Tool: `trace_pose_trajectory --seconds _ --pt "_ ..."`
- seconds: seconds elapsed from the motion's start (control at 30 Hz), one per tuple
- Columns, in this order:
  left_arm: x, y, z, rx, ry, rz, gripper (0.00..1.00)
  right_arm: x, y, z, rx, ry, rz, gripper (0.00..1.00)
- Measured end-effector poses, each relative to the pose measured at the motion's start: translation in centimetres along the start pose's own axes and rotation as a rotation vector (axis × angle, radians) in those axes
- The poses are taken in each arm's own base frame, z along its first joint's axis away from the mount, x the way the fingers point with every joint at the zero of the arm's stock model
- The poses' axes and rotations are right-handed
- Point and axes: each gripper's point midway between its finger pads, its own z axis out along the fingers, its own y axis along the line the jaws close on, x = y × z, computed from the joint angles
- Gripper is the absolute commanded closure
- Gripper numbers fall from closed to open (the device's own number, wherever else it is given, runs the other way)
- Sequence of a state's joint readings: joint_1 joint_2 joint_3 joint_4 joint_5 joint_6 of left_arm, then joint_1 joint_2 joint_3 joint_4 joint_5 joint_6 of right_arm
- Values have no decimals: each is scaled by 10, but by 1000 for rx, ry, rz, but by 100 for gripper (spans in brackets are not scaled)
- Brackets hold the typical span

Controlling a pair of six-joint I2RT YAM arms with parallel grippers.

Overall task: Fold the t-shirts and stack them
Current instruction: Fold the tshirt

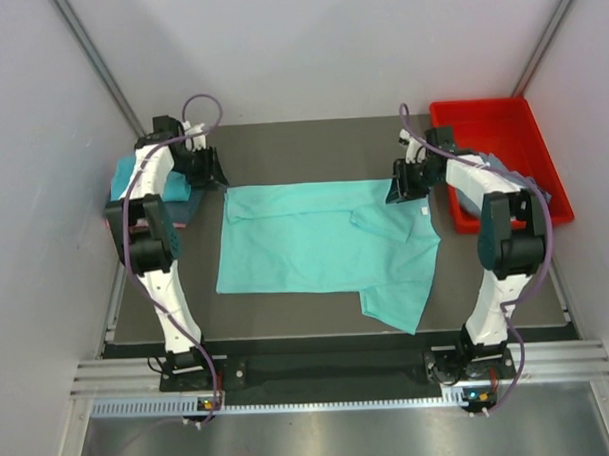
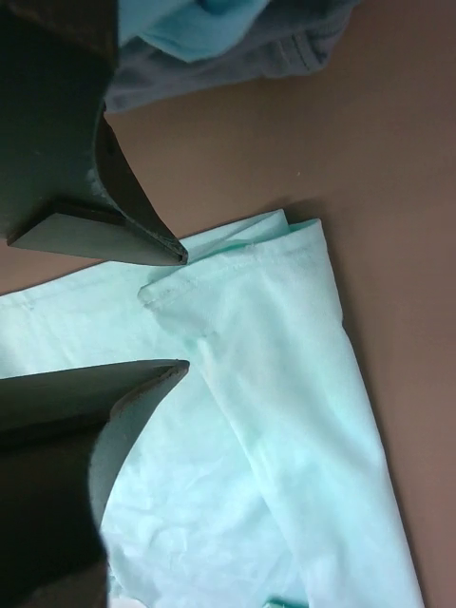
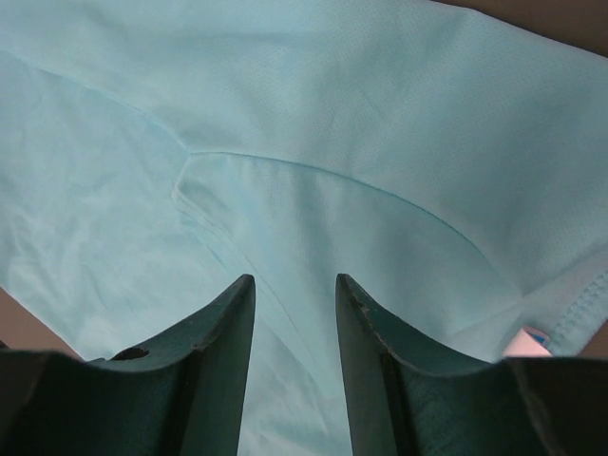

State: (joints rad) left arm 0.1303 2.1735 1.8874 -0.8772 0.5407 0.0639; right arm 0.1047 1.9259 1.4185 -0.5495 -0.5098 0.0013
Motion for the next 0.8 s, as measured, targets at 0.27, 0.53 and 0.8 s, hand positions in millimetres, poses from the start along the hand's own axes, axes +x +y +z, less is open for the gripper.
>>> trace_pose_trajectory --seconds 0.27,0.53,0.8 --pt "-12 -3 -10 -13 -36 16 51 -8 -16 -12 53 -32 14 57" --pt "13 26 33 -39 66 -42 50 -40 -65 -16 196 -82 30 55" --pt "11 29 45 -50 76 -32 52 -43 -90 -14 286 -71 28 54"
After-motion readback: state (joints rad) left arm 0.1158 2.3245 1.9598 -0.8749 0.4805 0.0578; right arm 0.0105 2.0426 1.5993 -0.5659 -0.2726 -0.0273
